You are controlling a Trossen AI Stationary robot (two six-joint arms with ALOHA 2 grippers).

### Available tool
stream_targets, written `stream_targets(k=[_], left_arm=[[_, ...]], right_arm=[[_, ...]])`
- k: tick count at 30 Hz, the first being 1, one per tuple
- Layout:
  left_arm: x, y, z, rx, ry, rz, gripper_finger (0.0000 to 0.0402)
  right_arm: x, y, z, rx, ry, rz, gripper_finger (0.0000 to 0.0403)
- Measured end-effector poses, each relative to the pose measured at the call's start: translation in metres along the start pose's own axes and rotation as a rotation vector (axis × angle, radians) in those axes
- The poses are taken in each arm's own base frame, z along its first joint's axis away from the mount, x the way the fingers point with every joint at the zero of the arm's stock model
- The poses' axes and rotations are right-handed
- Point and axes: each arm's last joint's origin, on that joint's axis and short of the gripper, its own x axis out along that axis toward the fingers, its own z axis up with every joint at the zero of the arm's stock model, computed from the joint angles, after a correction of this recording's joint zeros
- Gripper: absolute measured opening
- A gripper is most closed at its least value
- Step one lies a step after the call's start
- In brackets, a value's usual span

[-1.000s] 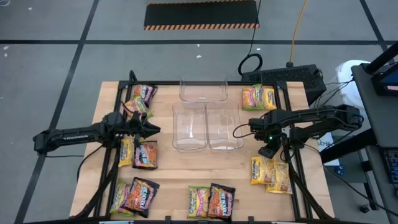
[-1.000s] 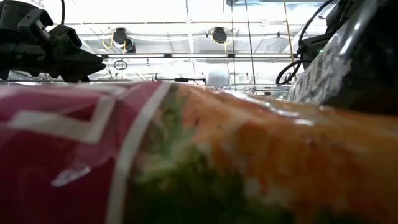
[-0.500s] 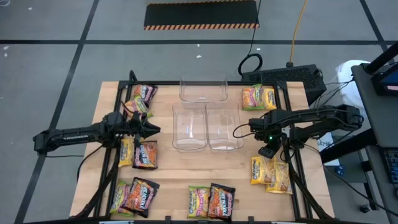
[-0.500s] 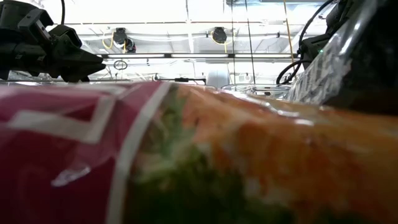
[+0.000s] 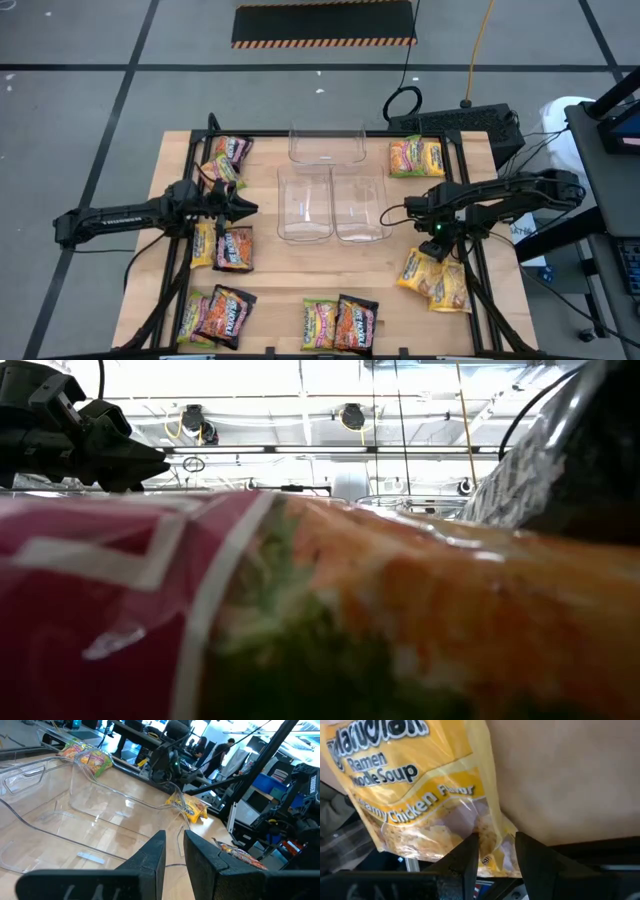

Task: Sort Maruchan noodles
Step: Put the yellow noodle pack into the right transparent bin

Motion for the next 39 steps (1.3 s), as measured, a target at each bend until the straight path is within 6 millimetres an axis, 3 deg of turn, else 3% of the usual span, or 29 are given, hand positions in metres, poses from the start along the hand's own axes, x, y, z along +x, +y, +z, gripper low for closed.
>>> stream_targets(k=[5,12,18,26,31,39], left_arm=[[0.0,0.0,0.0,0.0,0.0,0.0,0.0074],[0.0,0.0,0.0,0.0,-0.001,0.0,0.0074],[0.0,0.0,0.0,0.0,0.0,0.0,0.0074],[0.0,0.0,0.0,0.0,0.0,0.0,0.0074],[0.0,0.0,0.0,0.0,-0.001,0.0,0.0074],[0.0,0.0,0.0,0.0,0.0,0.0,0.0074]], right_arm=[[0.0,0.001,0.003,-0.044,-0.028,0.012,0.0098],[0.0,0.005,0.009,-0.123,-0.08,0.037,0.0007],[-0.004,0.013,0.016,-0.2,-0.16,0.076,0.0001],[-0.029,0.035,0.017,-0.32,-0.307,0.119,0.0],[-0.047,0.041,0.005,-0.358,-0.386,0.082,0.0],[-0.067,0.033,-0.027,-0.287,-0.53,-0.056,0.0]])
